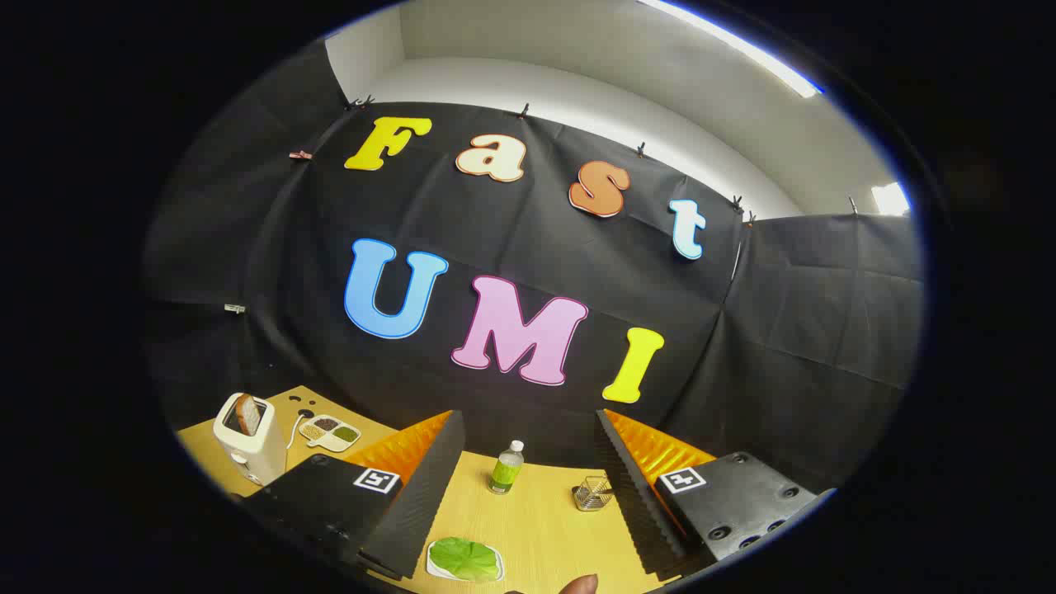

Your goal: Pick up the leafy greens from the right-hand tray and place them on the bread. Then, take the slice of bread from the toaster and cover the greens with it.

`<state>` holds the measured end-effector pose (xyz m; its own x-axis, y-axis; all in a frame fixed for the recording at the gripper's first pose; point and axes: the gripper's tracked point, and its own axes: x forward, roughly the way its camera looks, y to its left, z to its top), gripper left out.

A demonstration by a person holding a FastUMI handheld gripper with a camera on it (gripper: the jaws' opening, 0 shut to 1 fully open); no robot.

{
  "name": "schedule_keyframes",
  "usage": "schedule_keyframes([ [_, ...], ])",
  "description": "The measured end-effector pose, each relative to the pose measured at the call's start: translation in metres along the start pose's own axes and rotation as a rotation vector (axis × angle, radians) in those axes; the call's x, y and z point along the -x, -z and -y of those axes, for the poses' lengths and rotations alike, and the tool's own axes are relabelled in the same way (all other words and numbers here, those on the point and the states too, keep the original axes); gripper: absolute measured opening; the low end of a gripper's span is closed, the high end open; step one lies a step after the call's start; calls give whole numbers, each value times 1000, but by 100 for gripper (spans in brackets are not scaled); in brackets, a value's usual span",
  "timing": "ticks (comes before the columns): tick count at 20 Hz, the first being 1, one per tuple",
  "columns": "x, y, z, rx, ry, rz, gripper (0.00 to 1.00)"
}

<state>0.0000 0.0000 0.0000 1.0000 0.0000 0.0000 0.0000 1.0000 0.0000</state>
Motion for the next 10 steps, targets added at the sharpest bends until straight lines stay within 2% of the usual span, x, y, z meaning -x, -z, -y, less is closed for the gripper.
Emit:
schedule_keyframes([
  [10, -1, 5, -12, -14, -24, -15, 98],
])
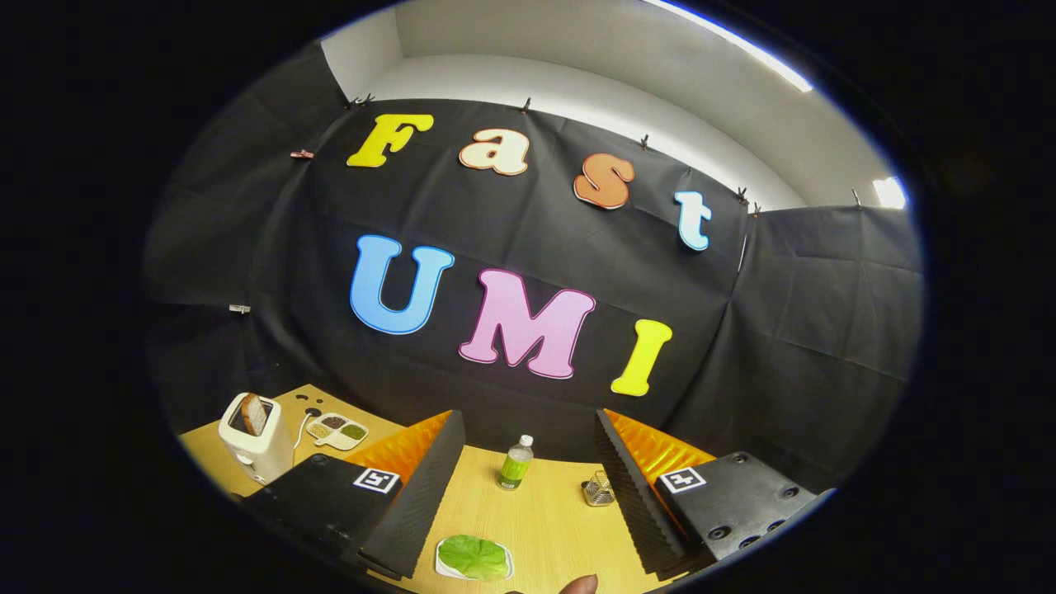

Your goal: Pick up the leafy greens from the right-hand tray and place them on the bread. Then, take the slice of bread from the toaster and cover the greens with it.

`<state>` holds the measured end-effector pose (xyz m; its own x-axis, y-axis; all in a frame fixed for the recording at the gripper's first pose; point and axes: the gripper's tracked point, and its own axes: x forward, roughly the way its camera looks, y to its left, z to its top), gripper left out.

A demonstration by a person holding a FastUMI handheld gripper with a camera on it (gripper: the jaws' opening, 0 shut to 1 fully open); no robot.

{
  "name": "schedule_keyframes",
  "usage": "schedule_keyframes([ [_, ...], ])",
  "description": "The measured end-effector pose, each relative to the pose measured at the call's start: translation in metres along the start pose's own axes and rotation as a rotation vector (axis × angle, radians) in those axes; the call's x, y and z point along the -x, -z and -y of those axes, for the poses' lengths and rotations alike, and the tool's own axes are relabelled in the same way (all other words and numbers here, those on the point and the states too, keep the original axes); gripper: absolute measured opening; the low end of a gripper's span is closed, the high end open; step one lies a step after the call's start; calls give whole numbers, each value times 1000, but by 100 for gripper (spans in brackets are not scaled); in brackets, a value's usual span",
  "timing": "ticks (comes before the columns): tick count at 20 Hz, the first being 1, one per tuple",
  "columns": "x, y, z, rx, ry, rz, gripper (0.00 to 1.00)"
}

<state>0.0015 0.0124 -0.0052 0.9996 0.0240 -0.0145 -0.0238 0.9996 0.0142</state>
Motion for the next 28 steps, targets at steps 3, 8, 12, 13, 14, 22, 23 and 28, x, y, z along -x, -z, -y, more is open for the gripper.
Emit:
schedule_keyframes([
  [3, 1, 0, 0, 1, -2, -1, 98],
  [8, -1, 3, 1, 1, -6, -10, 98],
  [12, -3, 7, -2, -2, -25, -20, 98],
  [13, -5, 10, -3, -4, -34, -25, 98],
  [14, -5, 11, -6, -7, -47, -28, 98],
  [22, -16, 75, -27, -15, -177, -148, 98],
  [23, -17, 90, -30, -15, -201, -182, 97],
  [28, -19, 166, -52, -16, -323, -332, 97],
])
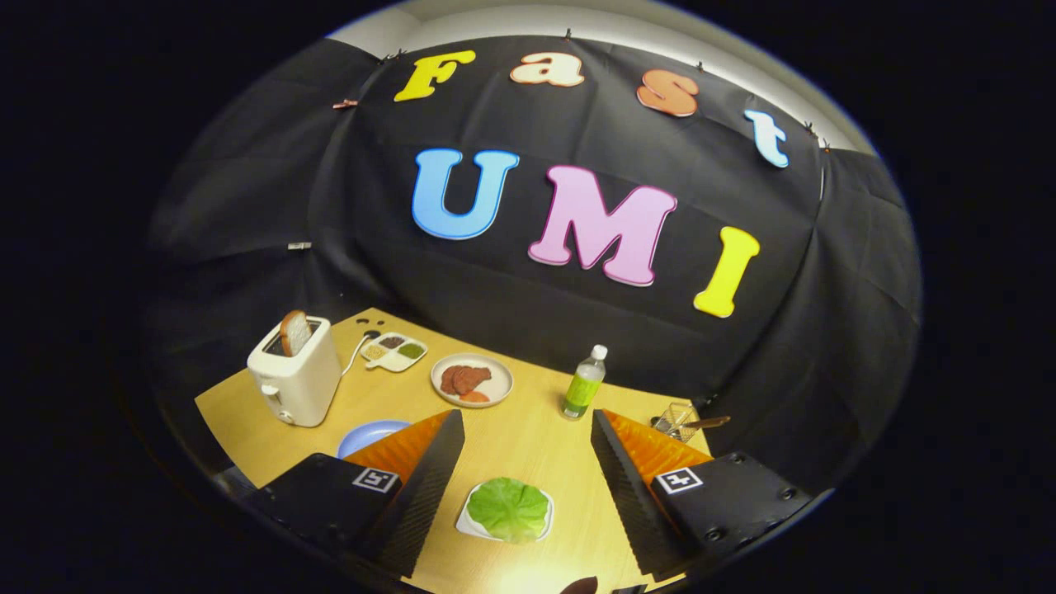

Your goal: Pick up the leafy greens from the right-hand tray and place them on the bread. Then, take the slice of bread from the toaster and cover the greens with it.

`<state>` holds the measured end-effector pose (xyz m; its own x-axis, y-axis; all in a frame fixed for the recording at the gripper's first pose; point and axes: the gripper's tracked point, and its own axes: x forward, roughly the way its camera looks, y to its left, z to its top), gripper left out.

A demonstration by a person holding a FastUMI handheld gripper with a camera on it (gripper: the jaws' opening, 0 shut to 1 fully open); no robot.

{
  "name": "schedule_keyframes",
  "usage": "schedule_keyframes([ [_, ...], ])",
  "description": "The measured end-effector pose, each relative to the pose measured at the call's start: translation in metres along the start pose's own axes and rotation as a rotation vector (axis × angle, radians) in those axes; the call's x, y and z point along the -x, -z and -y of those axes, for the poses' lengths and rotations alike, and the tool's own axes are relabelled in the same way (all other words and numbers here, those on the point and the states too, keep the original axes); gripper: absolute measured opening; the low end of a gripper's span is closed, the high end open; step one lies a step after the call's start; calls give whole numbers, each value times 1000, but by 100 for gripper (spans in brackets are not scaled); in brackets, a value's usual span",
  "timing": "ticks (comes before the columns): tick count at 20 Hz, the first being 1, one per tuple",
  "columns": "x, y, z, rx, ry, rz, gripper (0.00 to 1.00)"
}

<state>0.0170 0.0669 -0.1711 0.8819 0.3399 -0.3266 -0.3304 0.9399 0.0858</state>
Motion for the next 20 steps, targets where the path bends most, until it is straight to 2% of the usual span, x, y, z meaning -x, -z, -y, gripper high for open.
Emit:
schedule_keyframes([
  [7, -53, 128, -12, 82, -156, -276, 94],
  [13, -91, 214, -16, 39, -238, -469, 86],
  [20, -127, 262, -22, 16, -283, -589, 77],
])
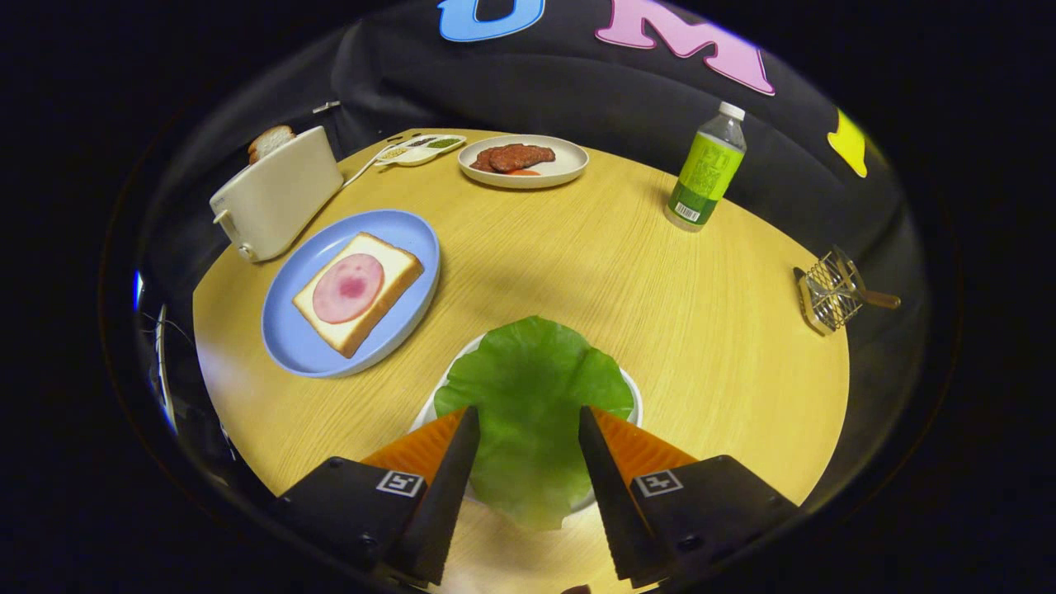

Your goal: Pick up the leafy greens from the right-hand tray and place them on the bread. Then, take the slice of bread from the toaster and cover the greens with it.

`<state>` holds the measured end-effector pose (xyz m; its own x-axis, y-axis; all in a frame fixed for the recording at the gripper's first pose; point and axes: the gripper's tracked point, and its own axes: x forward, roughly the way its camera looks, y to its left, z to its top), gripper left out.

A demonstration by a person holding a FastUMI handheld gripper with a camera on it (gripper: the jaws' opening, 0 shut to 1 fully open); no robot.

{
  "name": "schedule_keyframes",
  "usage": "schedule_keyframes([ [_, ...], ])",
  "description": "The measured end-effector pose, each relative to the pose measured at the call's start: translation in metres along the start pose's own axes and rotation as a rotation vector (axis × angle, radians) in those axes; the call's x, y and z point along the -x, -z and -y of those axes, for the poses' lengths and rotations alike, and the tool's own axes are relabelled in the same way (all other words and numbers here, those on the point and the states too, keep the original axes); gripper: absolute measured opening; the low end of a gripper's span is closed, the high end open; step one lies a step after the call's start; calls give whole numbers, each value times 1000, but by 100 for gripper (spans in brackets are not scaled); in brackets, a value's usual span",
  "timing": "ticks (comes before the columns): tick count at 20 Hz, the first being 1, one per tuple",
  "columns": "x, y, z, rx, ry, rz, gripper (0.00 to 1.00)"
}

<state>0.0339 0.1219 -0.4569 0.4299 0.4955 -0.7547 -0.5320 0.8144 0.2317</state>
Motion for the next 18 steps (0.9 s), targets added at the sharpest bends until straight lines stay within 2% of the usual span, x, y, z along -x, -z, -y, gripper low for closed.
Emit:
schedule_keyframes([
  [2, -7, 14, 0, -23, -18, -60, 70],
  [5, -10, 10, 4, -60, -2, -57, 66],
  [7, -7, 8, 8, -81, 1, -64, 48],
  [9, -9, 8, 6, -92, 2, -62, 13],
  [10, -8, 7, 7, -88, 5, -64, 8],
  [18, 36, -25, -2, -98, 0, 37, 8],
])
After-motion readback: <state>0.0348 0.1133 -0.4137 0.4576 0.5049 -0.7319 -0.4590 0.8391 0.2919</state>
